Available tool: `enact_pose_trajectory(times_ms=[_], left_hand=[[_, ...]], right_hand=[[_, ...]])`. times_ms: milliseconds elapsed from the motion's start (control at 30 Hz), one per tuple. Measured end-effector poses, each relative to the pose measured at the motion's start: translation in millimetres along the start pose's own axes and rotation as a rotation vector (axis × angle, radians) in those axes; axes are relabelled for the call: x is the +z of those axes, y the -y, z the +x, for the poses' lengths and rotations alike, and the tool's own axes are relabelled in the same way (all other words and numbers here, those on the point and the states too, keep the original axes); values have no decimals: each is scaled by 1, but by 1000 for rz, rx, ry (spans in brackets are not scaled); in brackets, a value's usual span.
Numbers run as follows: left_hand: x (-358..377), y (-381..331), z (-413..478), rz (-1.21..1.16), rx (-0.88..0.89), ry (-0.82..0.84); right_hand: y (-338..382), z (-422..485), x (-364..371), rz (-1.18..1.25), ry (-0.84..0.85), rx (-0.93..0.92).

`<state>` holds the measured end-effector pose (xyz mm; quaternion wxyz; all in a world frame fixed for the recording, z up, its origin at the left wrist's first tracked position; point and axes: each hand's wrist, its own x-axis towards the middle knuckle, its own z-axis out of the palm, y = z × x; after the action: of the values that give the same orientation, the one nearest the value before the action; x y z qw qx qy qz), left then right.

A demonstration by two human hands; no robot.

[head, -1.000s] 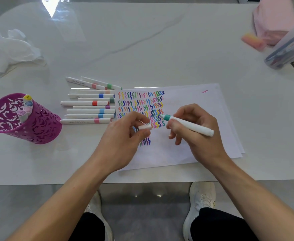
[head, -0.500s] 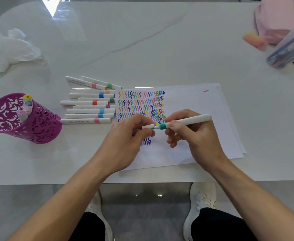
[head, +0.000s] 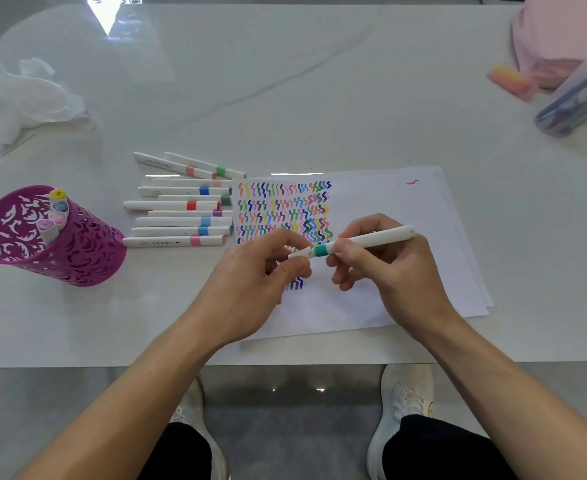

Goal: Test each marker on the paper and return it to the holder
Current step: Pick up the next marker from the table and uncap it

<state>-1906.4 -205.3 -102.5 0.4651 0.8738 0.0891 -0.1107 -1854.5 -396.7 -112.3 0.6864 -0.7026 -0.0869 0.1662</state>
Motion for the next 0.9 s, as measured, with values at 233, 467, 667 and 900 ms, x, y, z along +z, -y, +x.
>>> enact_pose_trajectory(times_ms=[233, 467, 667, 900], left_hand=[[0, 0, 0, 82, 41, -24], [2, 2, -5, 65, 142, -61], [5, 1, -6, 53, 177, -127], [-4, -1, -5, -1, 106, -80]], right_hand=[[4, 1, 6, 69, -17, 74], [4, 1, 5, 192, -14, 94], [4, 1, 6, 231, -10, 109], [3, 1, 8, 268, -3, 119]])
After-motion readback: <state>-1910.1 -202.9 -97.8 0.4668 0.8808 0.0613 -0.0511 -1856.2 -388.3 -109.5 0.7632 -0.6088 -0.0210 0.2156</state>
